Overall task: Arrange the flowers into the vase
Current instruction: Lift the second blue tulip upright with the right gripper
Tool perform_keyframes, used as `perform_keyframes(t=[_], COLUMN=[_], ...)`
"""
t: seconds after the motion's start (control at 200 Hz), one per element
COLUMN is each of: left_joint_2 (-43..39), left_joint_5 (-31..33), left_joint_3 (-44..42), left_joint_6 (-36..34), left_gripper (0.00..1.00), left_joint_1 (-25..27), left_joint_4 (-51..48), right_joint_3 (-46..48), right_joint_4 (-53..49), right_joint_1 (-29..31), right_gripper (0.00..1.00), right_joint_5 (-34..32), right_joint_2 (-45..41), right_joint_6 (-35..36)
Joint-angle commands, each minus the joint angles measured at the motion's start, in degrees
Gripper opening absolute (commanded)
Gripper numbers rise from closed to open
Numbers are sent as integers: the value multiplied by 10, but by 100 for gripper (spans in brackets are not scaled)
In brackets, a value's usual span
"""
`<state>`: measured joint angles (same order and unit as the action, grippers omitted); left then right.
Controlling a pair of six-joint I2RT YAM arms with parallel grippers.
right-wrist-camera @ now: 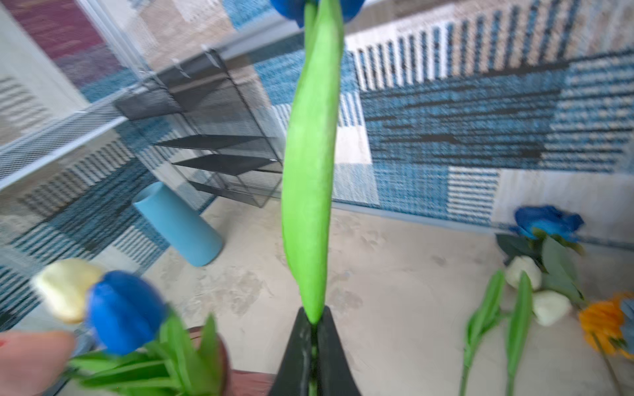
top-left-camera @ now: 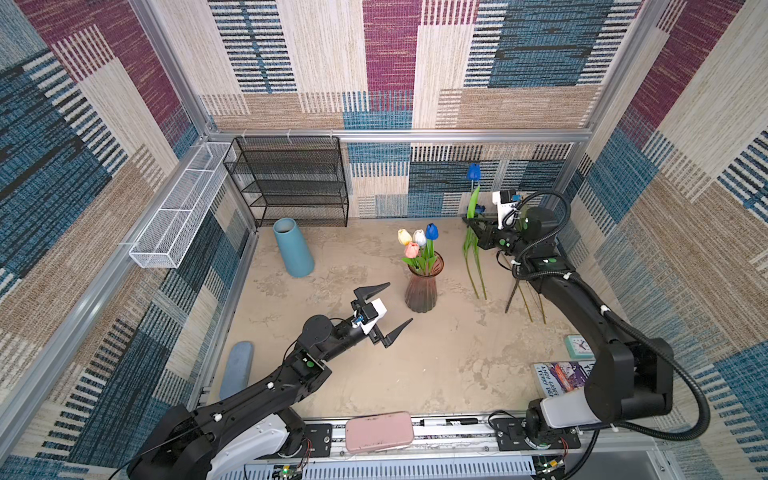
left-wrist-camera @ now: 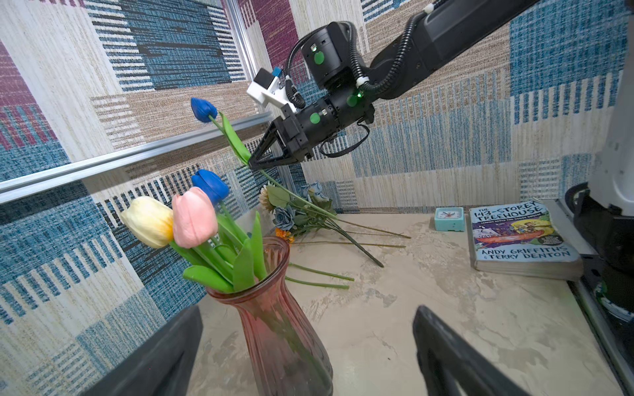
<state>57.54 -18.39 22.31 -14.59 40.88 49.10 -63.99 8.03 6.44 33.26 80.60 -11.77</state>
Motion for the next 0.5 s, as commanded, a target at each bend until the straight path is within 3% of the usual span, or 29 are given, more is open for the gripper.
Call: perform_keyframes(t=[0.0, 0.23, 0.496], left_joint_2=[3, 22, 40], left_joint_5=[5, 1, -1], left_joint_3=[4, 7, 13], left_joint_6=[17, 21, 20], left_gripper=[98, 99, 99], left_joint_1=[-1, -1, -1], left_joint_4=[16, 29, 37], right_joint_3=[37, 108, 142], right_joint_4=[172, 378, 543], right_joint_1=[16, 60, 106], right_gripper=[0, 0, 0], right_joint_5=[110, 158, 97], right_joint_2=[-37, -90, -68], right_joint_6=[-34, -97, -136])
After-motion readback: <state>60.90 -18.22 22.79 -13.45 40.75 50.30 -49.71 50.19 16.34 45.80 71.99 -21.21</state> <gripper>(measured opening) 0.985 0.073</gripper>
